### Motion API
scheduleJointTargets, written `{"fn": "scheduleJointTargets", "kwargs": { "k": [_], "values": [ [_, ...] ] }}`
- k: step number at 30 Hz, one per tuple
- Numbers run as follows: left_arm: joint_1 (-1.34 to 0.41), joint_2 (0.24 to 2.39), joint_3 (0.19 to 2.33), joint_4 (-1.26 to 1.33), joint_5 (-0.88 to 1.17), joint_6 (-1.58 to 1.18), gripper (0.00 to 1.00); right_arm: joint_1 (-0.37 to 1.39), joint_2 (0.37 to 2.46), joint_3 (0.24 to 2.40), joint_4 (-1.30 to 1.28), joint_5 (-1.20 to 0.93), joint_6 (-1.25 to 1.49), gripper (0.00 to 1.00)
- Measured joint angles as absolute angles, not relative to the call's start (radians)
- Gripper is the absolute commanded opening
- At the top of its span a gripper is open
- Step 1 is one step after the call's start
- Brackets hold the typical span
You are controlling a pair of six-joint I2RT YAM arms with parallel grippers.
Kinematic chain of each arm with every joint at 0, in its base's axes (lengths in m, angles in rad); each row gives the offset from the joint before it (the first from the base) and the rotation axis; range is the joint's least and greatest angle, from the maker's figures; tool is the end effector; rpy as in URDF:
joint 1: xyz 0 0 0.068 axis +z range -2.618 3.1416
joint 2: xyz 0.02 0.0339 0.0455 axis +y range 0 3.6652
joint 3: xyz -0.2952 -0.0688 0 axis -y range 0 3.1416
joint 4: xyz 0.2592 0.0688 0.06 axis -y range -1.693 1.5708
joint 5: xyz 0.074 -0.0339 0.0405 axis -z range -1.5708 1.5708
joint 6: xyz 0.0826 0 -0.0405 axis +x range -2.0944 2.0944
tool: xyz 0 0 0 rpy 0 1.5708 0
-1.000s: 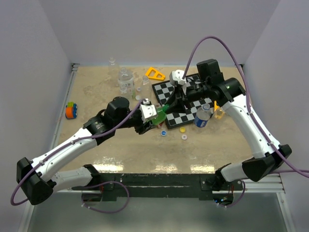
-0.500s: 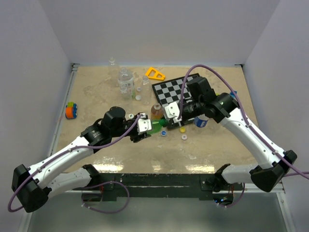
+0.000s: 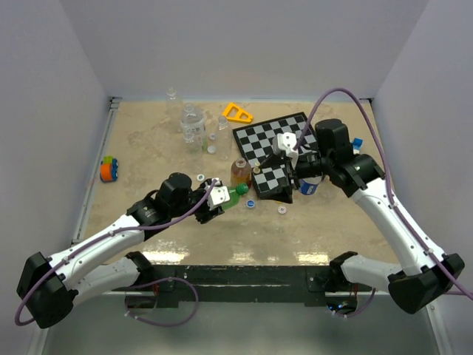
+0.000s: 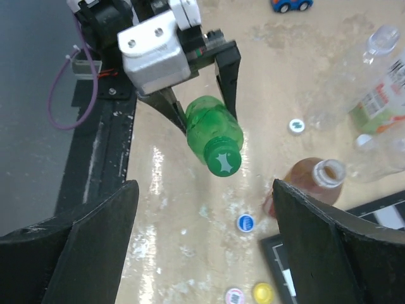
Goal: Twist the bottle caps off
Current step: Unscrew the bottle cap from the plastic bottle.
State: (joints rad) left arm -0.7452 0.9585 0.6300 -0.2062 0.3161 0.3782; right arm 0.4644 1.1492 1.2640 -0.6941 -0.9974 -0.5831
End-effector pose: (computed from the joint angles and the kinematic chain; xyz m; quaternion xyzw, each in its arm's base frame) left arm 0.1636 -0.1859 0.2505 0.5229 0.6846 -0.2237 0.4559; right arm 0.1918 0.1737 0.4071 -0.5834 0.5551 0.3952 0.4420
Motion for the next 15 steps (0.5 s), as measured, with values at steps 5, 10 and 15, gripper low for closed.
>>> {"fn": "scheduleJointTargets", "kwargs": {
  "k": [5, 10, 15],
  "values": [
    [-0.746, 0.953, 0.624, -0.169, 0.309, 0.377, 0.00, 0.479, 1.236, 1.215, -0.621, -0.992, -0.454, 0.84],
    [-0.746, 0.953, 0.623, -0.158, 0.310, 0.376, 0.00, 0.529, 1.316, 1.215, -0.604, -0.980, -0.417, 0.76],
    [-0.746, 0.956, 0.623, -0.143, 0.311, 0.376, 0.00, 0.557, 1.352, 1.231, -0.606, -0.979, -0.412, 0.67]
  ]
}}
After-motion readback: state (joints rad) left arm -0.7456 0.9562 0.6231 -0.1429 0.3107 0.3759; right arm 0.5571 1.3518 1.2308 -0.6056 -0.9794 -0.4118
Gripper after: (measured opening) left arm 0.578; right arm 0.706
